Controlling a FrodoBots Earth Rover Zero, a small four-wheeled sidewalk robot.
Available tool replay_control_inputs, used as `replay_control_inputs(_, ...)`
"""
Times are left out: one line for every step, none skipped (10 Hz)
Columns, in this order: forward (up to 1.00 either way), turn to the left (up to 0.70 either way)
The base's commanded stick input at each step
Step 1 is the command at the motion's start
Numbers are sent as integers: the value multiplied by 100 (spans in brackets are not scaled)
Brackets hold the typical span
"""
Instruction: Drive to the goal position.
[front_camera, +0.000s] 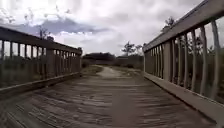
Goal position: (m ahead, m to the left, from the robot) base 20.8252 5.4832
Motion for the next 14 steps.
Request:
replay_control_inputs(85, 0)
replay_control_inputs(85, 0)
replay_control_inputs(85, 0)
replay_control_inputs(85, 21)
replay_control_inputs(85, 34)
replay_control_inputs(85, 15)
replay_control_inputs(85, 0)
replay_control_inputs(85, 0)
replay_control_inputs(85, 0)
replay_control_inputs(85, 0)
replay_control_inputs(85, 0)
replay_control_inputs(85, 0)
replay_control_inputs(85, 0)
replay_control_inputs(85, 0)
